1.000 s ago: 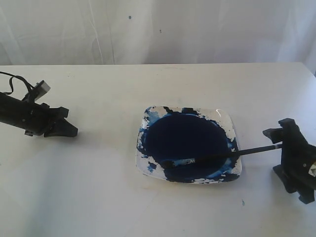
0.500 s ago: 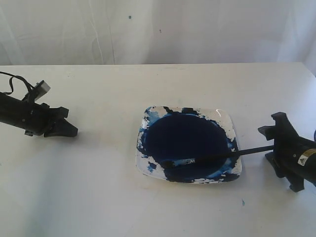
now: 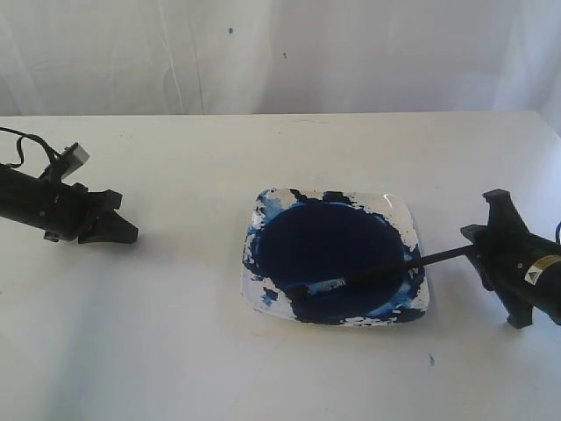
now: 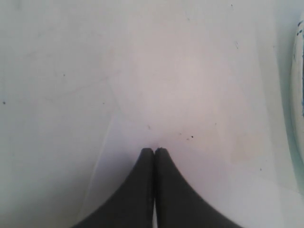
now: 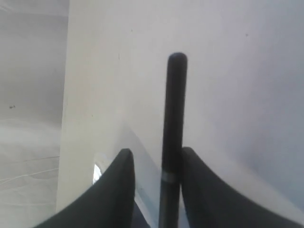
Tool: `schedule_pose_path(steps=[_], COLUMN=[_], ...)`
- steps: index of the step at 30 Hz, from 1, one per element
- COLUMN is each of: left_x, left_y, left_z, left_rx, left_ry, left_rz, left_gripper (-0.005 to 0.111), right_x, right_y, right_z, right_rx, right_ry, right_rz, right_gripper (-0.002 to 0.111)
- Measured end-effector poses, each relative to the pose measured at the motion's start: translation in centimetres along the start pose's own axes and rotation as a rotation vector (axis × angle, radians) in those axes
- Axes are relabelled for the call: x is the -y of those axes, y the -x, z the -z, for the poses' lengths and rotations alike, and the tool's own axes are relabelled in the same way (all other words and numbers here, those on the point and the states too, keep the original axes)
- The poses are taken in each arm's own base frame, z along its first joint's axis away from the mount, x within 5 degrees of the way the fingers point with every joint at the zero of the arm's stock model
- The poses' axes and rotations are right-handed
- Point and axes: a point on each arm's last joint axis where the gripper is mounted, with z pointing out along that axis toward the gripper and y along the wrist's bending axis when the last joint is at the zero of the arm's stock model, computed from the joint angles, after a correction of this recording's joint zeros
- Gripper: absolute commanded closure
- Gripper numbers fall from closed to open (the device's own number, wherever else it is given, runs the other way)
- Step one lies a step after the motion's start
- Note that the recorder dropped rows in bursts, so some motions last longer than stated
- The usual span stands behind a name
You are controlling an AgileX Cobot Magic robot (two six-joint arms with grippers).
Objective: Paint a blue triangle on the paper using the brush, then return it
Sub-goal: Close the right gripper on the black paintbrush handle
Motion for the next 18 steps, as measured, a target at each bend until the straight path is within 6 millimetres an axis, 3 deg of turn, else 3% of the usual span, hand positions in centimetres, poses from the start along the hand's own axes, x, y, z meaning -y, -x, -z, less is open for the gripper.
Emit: schedule_pose_path(steps=[10,18], left_x=[0.00,0.00], left_y=[0.00,0.00], left_z=[0.00,0.00], left_rx=[0.000,0.000], left_ry=[0.000,0.000], left_rz=[0.000,0.000], left_gripper=[0.107,0.107], right_x=[0.04,0.07], right_y=[0.00,0.04], right_z=[-0.03,-0.16], right_rx=[-0.001,-0.002], right_ry=[-0.003,-0.022], right_rz=[-0.005,-0.006], right_gripper=[0.100,0.101])
